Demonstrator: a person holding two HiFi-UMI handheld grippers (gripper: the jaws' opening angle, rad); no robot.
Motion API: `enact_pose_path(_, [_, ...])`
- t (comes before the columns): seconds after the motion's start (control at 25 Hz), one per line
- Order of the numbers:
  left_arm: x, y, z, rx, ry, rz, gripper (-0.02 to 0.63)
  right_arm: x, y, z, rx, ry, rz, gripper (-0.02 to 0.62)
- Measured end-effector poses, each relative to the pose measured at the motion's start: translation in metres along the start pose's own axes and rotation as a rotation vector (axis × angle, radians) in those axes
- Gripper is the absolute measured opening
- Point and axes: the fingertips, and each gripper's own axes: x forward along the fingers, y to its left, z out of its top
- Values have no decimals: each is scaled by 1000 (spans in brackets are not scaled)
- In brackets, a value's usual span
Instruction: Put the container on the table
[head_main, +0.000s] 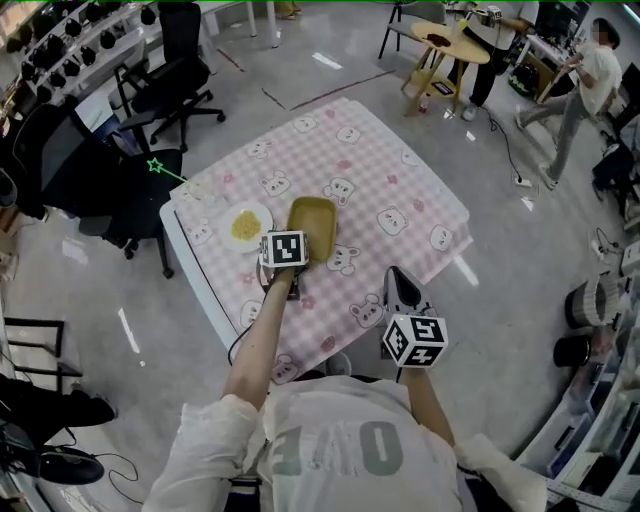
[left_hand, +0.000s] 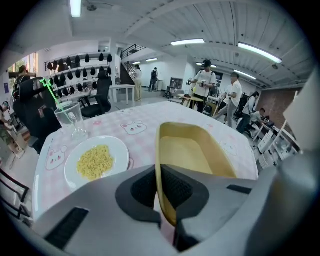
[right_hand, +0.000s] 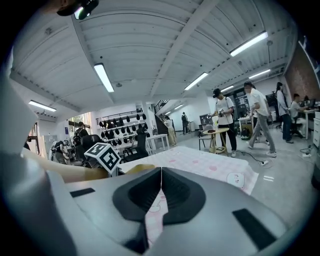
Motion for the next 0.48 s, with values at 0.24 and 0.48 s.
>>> enact_pose_path(0.24, [16,-2,-16,-3,66,-16,29,-5,-7,-5,10,8,-33,29])
enact_pose_path(0.48, [22,0,-22,-26,78,-11,29,-7,-9,-5,12,13,-37,29])
